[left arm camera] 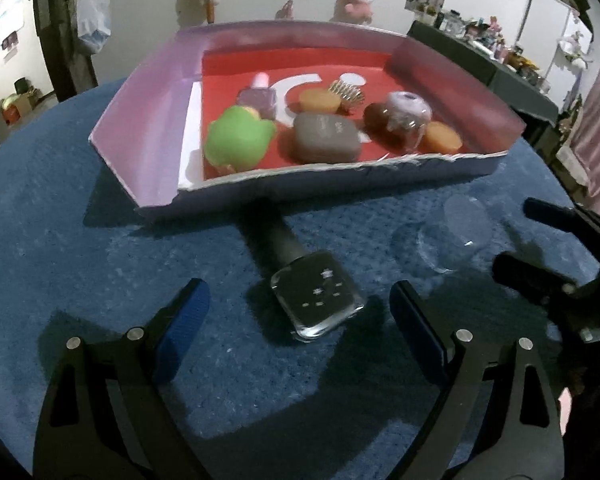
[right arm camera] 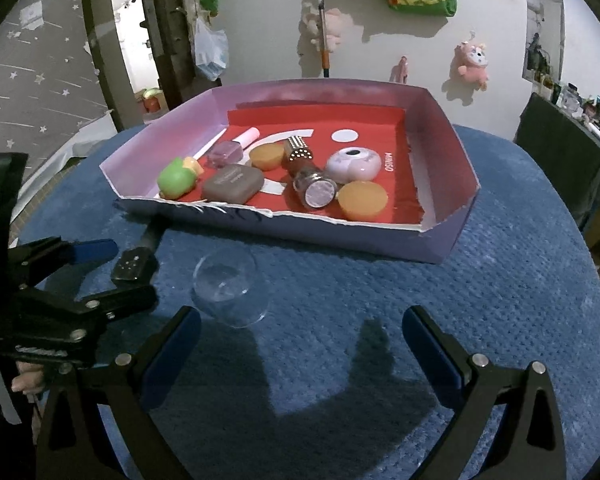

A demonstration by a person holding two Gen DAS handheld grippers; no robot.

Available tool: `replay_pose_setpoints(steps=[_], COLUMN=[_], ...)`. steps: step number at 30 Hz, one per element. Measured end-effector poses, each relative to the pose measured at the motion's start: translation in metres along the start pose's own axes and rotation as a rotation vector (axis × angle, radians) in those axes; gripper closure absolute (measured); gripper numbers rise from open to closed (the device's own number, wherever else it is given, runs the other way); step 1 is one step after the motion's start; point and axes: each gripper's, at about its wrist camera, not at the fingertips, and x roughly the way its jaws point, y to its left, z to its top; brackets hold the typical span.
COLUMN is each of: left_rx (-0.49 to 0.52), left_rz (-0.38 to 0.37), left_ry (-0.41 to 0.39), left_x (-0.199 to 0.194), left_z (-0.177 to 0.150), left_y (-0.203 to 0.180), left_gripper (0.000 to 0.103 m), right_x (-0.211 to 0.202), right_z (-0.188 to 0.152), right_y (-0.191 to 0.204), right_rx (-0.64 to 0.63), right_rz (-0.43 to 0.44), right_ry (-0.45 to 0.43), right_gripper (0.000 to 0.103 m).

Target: Organize rigid objects

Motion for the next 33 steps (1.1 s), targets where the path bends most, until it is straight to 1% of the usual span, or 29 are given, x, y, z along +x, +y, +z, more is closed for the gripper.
replay_pose_setpoints(steps=[3,5,7,8,10,11,12,14,15,16,17,18,19,21,22,23,24,26,27,28,29,31,33], left_rx=[-0.008,-0.035,-0.064,-0.075,-0.077,-0.072,-0.063,-0.045,-0.04,-0.038,-0.035,-0.03,-0.025,-0.017,-0.014,-0.009,-0.002,0.015,0.026,0.032,0.031,0.02,0.022], left_rz=[0.033,0.033,0.065,0.06,0.013,0.004,0.01,0.022,0.016,0.006,0.0,-0.003,0.003,-0.004,-0.011,-0.017,-0.027,-0.057,-0.057,-0.053,-0.055,-0.074,-0.079], left_ry=[-0.005,-0.002,-0.008,-0.015,-0.038,-0.044,-0.05,-0.045,-0.038,-0.029,-0.023,-0.016,-0.017,-0.025,-0.028,-0.029,-0.03,-0.034,-0.038,-0.041,-0.044,-0.047,-0.061], left_x=[-0.008,-0.017,-0.026,-0.029,-0.035,-0.035,-0.033,-0.026,-0.022,-0.017,-0.013,-0.01,-0.008,-0.009,-0.009,-0.009,-0.009,-0.008,-0.008,-0.009,-0.009,-0.014,-0.019], left_z=[-0.01,-0.019,-0.024,-0.025,-0.021,-0.019,-0.016,-0.012,-0.01,-0.008,-0.007,-0.006,-0.005,-0.005,-0.004,-0.004,-0.004,-0.004,-0.003,-0.003,-0.003,-0.004,-0.003], left_y=[0.014,0.031,0.041,0.043,0.041,0.038,0.034,0.029,0.027,0.027,0.026,0.025,0.024,0.024,0.024,0.024,0.023,0.02,0.018,0.016,0.016,0.015,0.014], left_gripper=[0.01,0.01,0.011,0.011,0.011,0.011,0.011,0.011,0.011,0.014,0.021,0.025,0.027,0.036,0.042,0.046,0.05,0.064,0.064,0.064,0.064,0.065,0.065], right_x=[0.001,0.002,0.003,0.004,0.008,0.011,0.014,0.018,0.02,0.022,0.023,0.024,0.025,0.028,0.029,0.03,0.029,0.028,0.029,0.029,0.028,0.023,0.013], right_z=[0.0,0.001,0.002,0.003,0.005,0.007,0.008,0.01,0.012,0.012,0.013,0.014,0.014,0.012,0.012,0.011,0.011,0.012,0.012,0.012,0.011,0.01,0.01], right_y=[-0.004,-0.004,-0.002,0.0,0.004,0.008,0.011,0.019,0.022,0.024,0.025,0.026,0.027,0.028,0.028,0.028,0.028,0.029,0.029,0.03,0.032,0.034,0.034], right_rx=[0.008,0.007,0.005,0.004,0.006,0.007,0.0,-0.028,-0.044,-0.052,-0.06,-0.068,-0.074,-0.078,-0.079,-0.081,-0.083,-0.081,-0.081,-0.085,-0.095,-0.102,-0.093], right_rz=[0.0,0.002,0.016,0.025,0.059,0.077,0.081,0.061,0.045,0.038,0.035,0.037,0.037,0.039,0.048,0.055,0.055,0.074,0.085,0.097,0.097,0.098,0.101], right_ry=[0.008,0.012,0.011,0.013,0.023,0.028,0.034,0.033,0.032,0.036,0.042,0.046,0.051,0.057,0.06,0.061,0.056,0.048,0.048,0.05,0.044,0.029,0.002], right_gripper=[0.0,0.0,0.0,0.0,0.0,0.0,0.0,0.002,0.006,0.008,0.013,0.018,0.02,0.029,0.032,0.038,0.039,0.046,0.053,0.057,0.06,0.06,0.06])
